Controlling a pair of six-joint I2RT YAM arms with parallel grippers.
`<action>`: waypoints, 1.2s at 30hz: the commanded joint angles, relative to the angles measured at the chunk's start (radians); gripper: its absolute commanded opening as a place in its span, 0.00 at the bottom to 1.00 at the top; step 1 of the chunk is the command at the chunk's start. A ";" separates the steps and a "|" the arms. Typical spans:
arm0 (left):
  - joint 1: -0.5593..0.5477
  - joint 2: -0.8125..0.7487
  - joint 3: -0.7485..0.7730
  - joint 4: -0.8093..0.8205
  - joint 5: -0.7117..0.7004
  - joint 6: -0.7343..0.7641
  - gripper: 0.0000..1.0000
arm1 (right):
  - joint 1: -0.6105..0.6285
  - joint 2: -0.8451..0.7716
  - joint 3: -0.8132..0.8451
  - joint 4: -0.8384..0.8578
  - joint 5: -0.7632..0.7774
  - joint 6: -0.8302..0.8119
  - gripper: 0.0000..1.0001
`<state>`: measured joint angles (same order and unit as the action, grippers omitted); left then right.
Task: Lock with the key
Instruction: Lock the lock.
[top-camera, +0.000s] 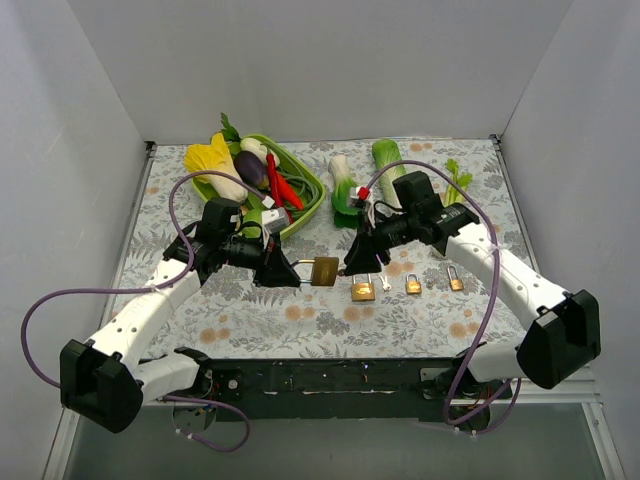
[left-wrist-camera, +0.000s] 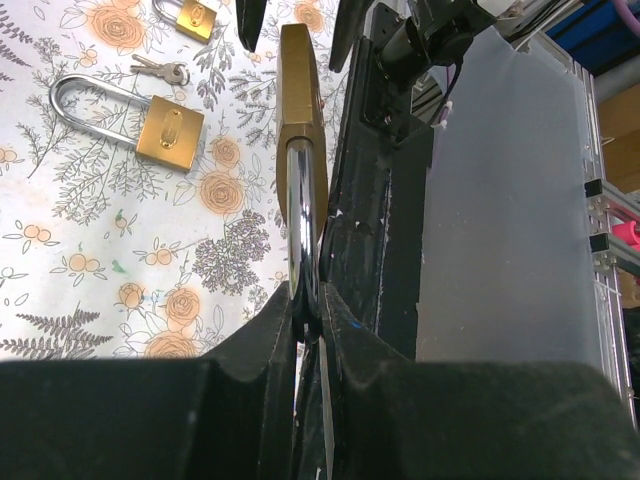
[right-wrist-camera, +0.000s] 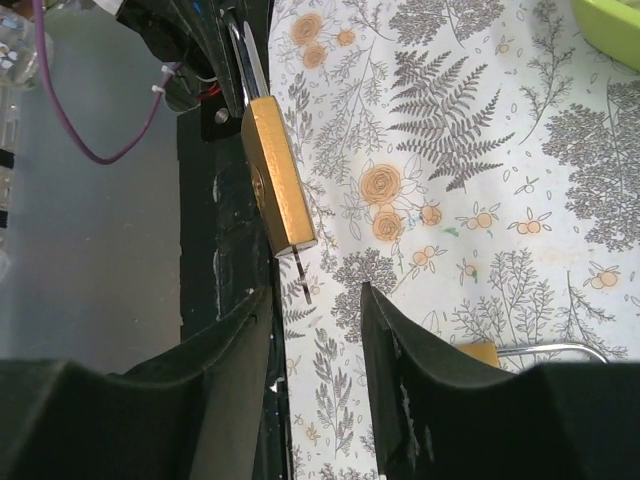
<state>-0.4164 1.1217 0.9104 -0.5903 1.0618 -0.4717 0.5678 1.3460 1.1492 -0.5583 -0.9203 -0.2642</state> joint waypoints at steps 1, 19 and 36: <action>0.001 -0.056 0.010 0.067 0.102 0.007 0.00 | -0.013 0.039 0.052 -0.061 -0.116 -0.070 0.47; 0.001 -0.065 0.028 0.113 0.145 -0.036 0.00 | 0.110 0.111 0.035 0.145 -0.255 0.127 0.62; -0.002 -0.011 0.041 0.144 0.112 -0.105 0.41 | 0.126 0.130 0.095 0.127 -0.236 0.122 0.01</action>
<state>-0.4145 1.1130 0.9165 -0.4744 1.1572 -0.5739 0.6823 1.4895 1.1748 -0.4618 -1.1007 -0.1532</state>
